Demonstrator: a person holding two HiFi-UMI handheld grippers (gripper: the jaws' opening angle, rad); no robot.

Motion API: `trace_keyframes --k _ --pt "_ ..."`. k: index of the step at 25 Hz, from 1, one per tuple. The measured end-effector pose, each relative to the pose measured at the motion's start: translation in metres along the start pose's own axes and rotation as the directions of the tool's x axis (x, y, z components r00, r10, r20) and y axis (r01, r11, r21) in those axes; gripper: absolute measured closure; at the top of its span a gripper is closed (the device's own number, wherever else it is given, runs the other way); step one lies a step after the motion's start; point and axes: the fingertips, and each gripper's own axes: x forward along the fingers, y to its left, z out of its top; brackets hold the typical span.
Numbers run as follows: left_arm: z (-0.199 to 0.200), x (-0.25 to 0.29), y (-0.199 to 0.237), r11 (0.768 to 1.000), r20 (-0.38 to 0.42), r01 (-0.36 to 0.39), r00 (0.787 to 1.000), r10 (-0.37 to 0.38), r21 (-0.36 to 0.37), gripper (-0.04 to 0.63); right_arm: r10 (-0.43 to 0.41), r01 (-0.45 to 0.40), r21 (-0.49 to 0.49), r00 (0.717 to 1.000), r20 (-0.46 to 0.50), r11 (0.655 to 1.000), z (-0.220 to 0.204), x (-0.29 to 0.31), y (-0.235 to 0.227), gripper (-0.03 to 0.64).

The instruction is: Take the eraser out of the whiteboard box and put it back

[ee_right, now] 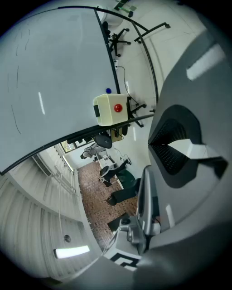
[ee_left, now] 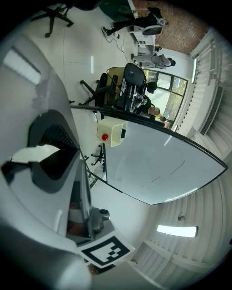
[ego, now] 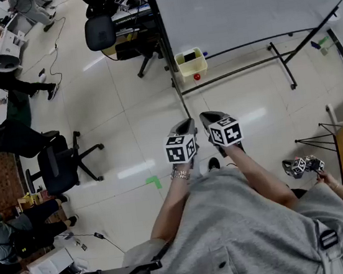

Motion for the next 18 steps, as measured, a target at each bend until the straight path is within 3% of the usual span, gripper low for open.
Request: trace_keyframes --k 7,10,12,18 --pt "0.076 0.036 0.080 1.000 0.032 0.019 0.999 -0.019 0.007 0.592 -0.124 0.125 -0.023 0.991 0.048 0.992 0.098 0.066 -0.039 0.604" --pt "0.116 0.049 0.107 0.999 0.054 0.030 0.998 -0.031 0.021 0.592 -0.201 0.205 -0.045 0.977 0.068 0.978 0.135 0.083 -0.055 0.459" --pt "0.131 0.058 0.116 0.999 0.055 0.048 0.997 -0.049 0.024 0.592 -0.252 0.256 -0.050 0.965 0.075 0.965 0.155 0.092 -0.069 0.396" --pt "0.134 0.078 0.121 0.996 0.008 0.088 0.996 -0.089 0.023 0.592 -0.350 0.350 -0.065 0.937 0.022 0.934 0.189 0.114 -0.116 0.335"
